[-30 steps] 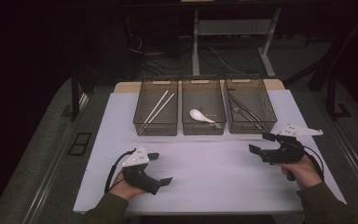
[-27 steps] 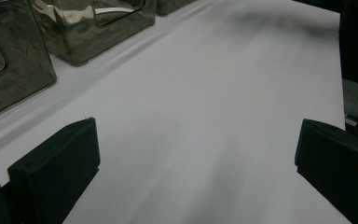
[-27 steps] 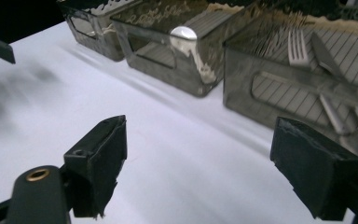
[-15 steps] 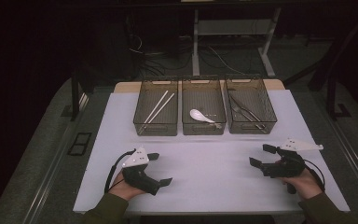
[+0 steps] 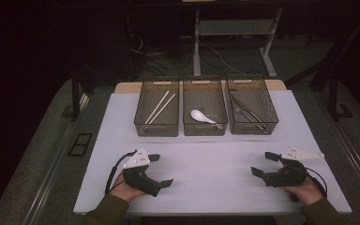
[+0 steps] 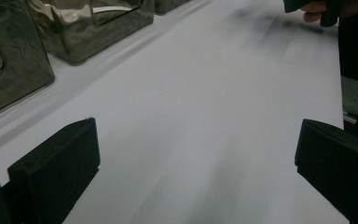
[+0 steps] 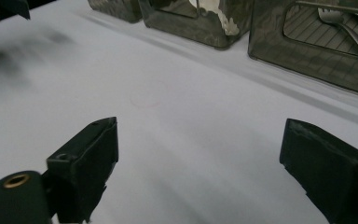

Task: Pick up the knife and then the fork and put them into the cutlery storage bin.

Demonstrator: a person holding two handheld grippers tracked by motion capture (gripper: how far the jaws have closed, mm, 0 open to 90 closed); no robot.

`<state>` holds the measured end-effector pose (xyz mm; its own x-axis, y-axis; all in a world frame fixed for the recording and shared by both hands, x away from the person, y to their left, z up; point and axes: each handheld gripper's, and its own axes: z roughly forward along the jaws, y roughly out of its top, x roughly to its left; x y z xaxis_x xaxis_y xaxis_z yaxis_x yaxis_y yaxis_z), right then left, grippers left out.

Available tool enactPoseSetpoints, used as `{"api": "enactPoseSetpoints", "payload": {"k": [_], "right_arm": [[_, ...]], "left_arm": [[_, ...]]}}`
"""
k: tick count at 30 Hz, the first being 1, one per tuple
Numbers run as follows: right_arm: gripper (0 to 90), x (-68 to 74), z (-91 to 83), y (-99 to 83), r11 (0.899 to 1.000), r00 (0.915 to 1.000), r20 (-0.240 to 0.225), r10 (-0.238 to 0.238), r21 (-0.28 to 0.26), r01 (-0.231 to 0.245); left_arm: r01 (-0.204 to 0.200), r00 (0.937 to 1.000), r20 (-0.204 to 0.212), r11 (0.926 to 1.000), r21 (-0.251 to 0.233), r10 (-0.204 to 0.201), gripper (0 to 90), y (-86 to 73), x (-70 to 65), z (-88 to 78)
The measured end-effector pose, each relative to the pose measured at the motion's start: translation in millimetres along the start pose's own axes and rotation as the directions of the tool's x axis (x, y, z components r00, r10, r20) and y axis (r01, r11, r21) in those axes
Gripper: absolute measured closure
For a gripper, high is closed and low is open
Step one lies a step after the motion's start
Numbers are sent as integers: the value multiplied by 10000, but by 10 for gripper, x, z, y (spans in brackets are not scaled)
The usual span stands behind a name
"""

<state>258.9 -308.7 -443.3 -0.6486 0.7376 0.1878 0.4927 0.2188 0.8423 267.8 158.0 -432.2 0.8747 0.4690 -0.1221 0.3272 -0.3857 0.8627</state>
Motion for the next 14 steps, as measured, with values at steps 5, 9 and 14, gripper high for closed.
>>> {"api": "enactPoseSetpoints", "payload": {"k": [5,9,14], "right_arm": [[107,23,3,-6,10000,10000,71,-65,-5,65],[107,29,10,-5,9999,9999,53,-158,-17,159],[107,31,7,-2,9999,9999,26,-118,-28,118]], "left_arm": [[-10,10000,-19,10000,25,10,0,-4,7,-5],[17,10000,-26,10000,35,-17,0,-7,7,-1],[-5,10000,-51,10000,75,5,0,-9,15,-4]]}}
